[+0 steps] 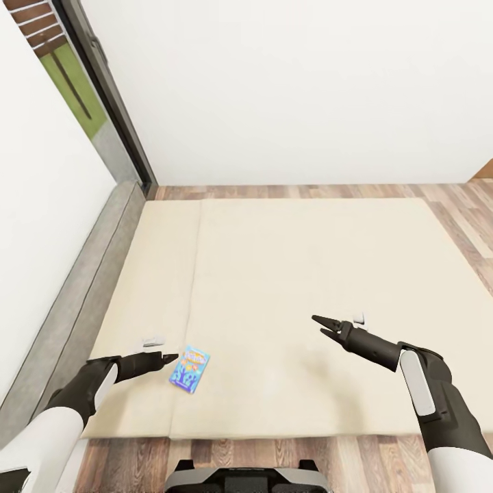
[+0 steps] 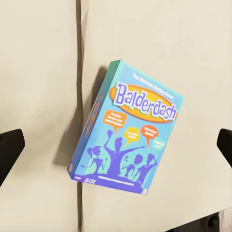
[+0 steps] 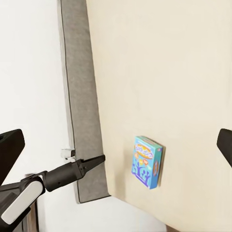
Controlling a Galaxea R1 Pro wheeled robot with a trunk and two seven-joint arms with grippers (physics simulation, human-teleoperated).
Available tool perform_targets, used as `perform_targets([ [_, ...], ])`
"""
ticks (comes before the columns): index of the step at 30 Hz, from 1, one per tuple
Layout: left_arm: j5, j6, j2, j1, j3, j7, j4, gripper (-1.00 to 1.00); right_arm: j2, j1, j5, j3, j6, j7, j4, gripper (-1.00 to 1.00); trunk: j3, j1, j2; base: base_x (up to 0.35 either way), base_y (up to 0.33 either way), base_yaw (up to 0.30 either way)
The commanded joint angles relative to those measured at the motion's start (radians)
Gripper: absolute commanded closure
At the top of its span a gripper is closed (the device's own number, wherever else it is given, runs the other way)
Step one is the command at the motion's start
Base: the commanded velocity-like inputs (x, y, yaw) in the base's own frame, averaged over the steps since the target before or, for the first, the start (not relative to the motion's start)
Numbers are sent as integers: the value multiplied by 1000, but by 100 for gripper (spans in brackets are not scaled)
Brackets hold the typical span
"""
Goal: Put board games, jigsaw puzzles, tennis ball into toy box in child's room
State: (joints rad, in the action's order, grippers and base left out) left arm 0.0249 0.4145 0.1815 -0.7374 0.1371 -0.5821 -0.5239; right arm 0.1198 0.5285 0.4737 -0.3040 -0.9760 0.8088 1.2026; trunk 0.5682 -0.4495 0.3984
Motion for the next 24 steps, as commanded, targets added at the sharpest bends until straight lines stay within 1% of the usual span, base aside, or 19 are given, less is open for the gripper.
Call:
perform_targets([
  [1, 3, 9, 0, 0, 4, -4, -1, -100, 0, 1, -3, -1, -4, 5, 0, -100, 3, 0, 2, 0, 0, 0],
  [8, 3, 10, 0, 0, 4, -4, -1, -100, 0, 1, -3, -1, -4, 4, 0, -100, 15, 0, 2, 9, -8, 0],
  [17, 3, 10, -1, 0, 4, -4, -1, -100, 0, 1, -3, -1, -4, 5, 0, -100, 29, 0, 2, 83, -77, 0],
  [24, 3, 10, -1, 0, 4, -4, -1, -100, 0, 1, -3, -1, -4, 4, 0, -100, 41, 0, 2, 27, -25, 0],
])
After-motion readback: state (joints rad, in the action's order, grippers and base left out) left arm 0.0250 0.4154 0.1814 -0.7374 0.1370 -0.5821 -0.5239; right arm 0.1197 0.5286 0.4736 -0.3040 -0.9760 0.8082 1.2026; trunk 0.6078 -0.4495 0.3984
